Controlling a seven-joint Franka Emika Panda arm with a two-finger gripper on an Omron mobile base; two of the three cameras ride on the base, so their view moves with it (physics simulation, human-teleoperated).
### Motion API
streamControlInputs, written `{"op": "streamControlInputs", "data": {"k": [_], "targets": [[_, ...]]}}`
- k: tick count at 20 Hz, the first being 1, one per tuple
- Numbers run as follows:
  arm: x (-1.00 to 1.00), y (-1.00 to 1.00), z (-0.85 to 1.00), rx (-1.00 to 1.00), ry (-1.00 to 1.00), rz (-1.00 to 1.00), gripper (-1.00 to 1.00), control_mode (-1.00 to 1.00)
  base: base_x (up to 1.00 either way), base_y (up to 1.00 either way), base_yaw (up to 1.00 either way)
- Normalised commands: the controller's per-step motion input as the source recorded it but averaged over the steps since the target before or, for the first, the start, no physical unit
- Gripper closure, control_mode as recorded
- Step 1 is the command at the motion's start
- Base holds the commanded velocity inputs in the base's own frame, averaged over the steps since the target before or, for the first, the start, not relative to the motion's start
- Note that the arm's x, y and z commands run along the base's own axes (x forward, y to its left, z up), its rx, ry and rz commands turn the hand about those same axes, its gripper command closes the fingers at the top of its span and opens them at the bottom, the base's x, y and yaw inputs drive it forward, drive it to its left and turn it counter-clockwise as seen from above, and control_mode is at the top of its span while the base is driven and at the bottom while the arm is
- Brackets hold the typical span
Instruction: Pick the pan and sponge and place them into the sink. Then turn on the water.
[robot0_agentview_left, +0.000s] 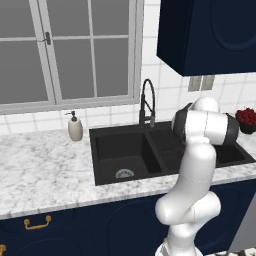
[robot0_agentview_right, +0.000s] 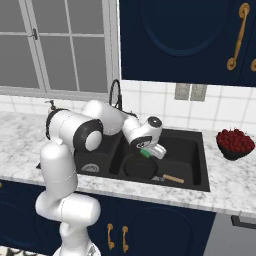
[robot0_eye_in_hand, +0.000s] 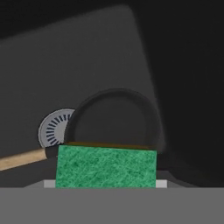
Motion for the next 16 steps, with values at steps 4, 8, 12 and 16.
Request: {"op": "streamControlInputs", "data": {"k": [4,8,12,16], "targets": [[0.0,-0.28,-0.46,0.0,0.0,0.12,1.0,-1.0,0.0,0.0,0.0],[-0.04,-0.03,-0.52,0.0,0.0,0.17,1.0,-1.0,0.0,0.0,0.0],[-0.12,0.0,-0.5,0.0,-0.03,0.24,1.0,-1.0,0.0,0.0,0.0],[-0.23,0.0,-0.25,0.0,-0.15,0.3,1.0,-1.0,0.0,0.0,0.0]]}}
